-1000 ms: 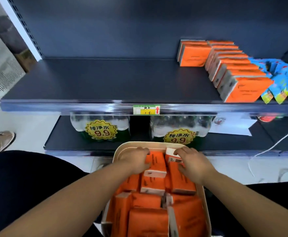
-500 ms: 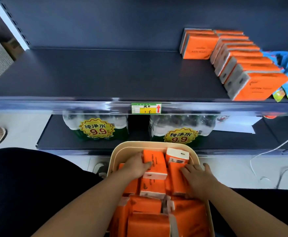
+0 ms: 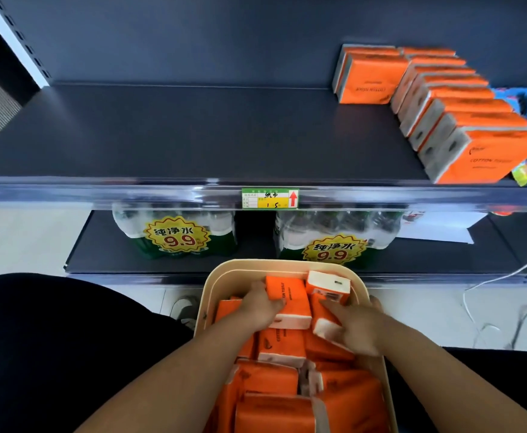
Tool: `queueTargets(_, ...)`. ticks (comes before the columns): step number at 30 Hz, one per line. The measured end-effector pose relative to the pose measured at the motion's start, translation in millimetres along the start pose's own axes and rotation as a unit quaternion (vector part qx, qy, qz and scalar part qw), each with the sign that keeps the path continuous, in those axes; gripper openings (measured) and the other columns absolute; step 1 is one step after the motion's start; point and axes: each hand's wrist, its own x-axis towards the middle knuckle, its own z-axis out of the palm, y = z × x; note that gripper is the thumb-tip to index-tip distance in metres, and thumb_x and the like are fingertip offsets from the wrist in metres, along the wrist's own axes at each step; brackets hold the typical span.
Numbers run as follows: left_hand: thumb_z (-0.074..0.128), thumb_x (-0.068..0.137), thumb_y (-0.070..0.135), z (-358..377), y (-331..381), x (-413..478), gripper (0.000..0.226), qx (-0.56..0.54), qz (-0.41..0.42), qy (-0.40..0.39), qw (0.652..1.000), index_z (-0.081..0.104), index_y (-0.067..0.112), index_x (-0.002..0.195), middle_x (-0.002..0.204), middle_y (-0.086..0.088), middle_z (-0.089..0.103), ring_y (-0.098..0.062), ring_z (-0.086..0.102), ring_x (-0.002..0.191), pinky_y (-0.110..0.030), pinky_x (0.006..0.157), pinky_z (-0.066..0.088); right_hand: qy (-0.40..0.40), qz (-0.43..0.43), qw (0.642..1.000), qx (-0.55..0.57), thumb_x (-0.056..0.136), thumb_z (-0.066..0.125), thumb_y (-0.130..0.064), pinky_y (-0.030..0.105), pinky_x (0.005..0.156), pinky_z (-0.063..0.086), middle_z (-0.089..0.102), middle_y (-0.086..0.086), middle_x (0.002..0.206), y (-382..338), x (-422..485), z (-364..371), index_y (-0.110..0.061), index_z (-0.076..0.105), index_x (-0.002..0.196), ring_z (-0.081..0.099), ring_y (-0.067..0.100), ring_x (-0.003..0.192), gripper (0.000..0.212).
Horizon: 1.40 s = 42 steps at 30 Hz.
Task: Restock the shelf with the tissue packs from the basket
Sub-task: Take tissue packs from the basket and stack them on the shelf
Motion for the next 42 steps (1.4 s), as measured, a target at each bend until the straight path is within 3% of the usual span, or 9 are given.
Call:
queueTargets(3,0.066,0.089,0.028,-2.8,-0.2,3.0,0.057,-0.028,-0.036,0.017,0.999,0.037,0.008,0.134,0.13,-0.011,0.056,-0.027,0.055,0.119,-0.031,0.096,0.042,0.033,0.0,0.999,0.022,0.103,0.028,-0.046,0.042,0.115,0.021,0.04,0.004,0.151,5.0,-5.3,-14.0,-0.027,0.033,0.146,0.037,0.025,0.137,0.047)
queueTargets(7,0.074,0.065,0.028,-9.6,-1.9,5.0,0.06,-0.093,-0.087,0.035,0.991,0.051,0.005,0.116,0.101,-0.014,0.068,-0.031,0.067,0.089,-0.038,0.08,0.056,0.071,-0.001,0.996,0.046,0.104,0.034,-0.036,0.029,0.083,0.041,0.061,0.005,0.122,12.9,-8.7,-27.5,-0.022,0.058,0.118,0.054,0.019,0.104,0.032)
queueTargets(10,0.072,0.073,0.019,-16.2,-1.9,-0.8,0.043,-0.121,-0.093,0.026,0.988,0.059,0.002,0.11,0.067,-0.01,0.061,-0.021,0.054,0.049,-0.024,0.049,0.041,0.059,-0.026,0.992,0.105,0.097,0.049,-0.042,0.027,0.088,0.042,0.06,-0.002,0.127,13.6,-8.8,-22.6,-0.028,0.057,0.124,0.055,0.015,0.111,0.031)
queueTargets(13,0.068,0.076,0.014,-19.2,-4.5,-2.8,0.036,-0.123,-0.09,-0.003,0.988,0.058,0.001,0.108,0.058,-0.008,0.053,-0.018,0.045,0.042,-0.022,0.046,0.035,0.053,-0.07,0.988,0.13,0.098,0.048,-0.036,0.033,0.108,0.036,0.04,-0.009,0.149,4.4,-5.1,-5.5,-0.045,0.033,0.141,0.042,0.017,0.134,0.047)
queueTargets(18,0.06,0.08,0.015,-19.4,1.0,-11.9,0.019,-0.126,-0.1,-0.037,0.986,0.055,0.015,0.098,0.093,-0.014,0.065,-0.03,0.065,0.085,-0.04,0.082,0.056,0.104,-0.105,0.989,0.023,0.092,0.04,-0.006,0.034,0.101,0.042,0.012,-0.015,0.16,-6.3,-7.0,-10.9,-0.051,0.034,0.139,0.034,0.026,0.137,0.066)
queueTargets(23,0.053,0.083,0.016,-12.7,1.8,-17.5,0.037,-0.151,-0.126,-0.082,0.977,0.04,0.016,0.118,0.106,-0.014,0.06,-0.031,0.063,0.095,-0.043,0.074,0.056,0.125,-0.078,0.988,0.038,0.09,0.046,-0.057,0.035,0.091,0.047,0.032,-0.013,0.146,-4.0,-9.9,-6.5,-0.047,0.03,0.134,0.047,0.019,0.123,0.048)
queueTargets(29,0.048,0.09,0.029,-10.8,-3.1,-17.4,0.023,-0.141,-0.094,-0.072,0.983,0.046,0.024,0.112,0.097,-0.008,0.063,-0.021,0.063,0.086,-0.037,0.081,0.054,0.231,-0.095,0.968,-0.008,0.096,0.039,-0.052,0.035,0.081,0.05,0.038,-0.004,0.136,-12.2,-16.2,-12.6,-0.043,0.024,0.13,0.054,0.022,0.112,0.039)
queueTargets(36,0.013,0.09,0.075,-3.7,0.6,-16.3,0.074,-0.223,-0.075,-0.089,0.968,0.057,0.027,0.126,0.121,-0.006,0.064,-0.025,0.062,0.106,-0.038,0.084,0.052,0.239,-0.207,0.943,-0.099,0.086,0.063,-0.03,0.048,0.084,0.051,0.038,0.002,0.132,-53.1,-13.1,2.1,-0.036,0.018,0.137,0.046,0.03,0.118,0.069)
queueTargets(42,0.05,0.066,0.086,-1.7,-6.9,-16.7,0.109,-0.18,-0.06,-0.091,0.978,0.026,0.02,0.149,0.142,-0.008,0.049,-0.027,0.054,0.122,-0.042,0.102,0.045,0.13,-0.188,0.962,0.147,0.076,0.054,-0.056,0.04,0.113,0.03,0.031,-0.009,0.147,-37.4,-3.2,11.8,-0.039,0.024,0.14,0.032,0.018,0.134,0.073)
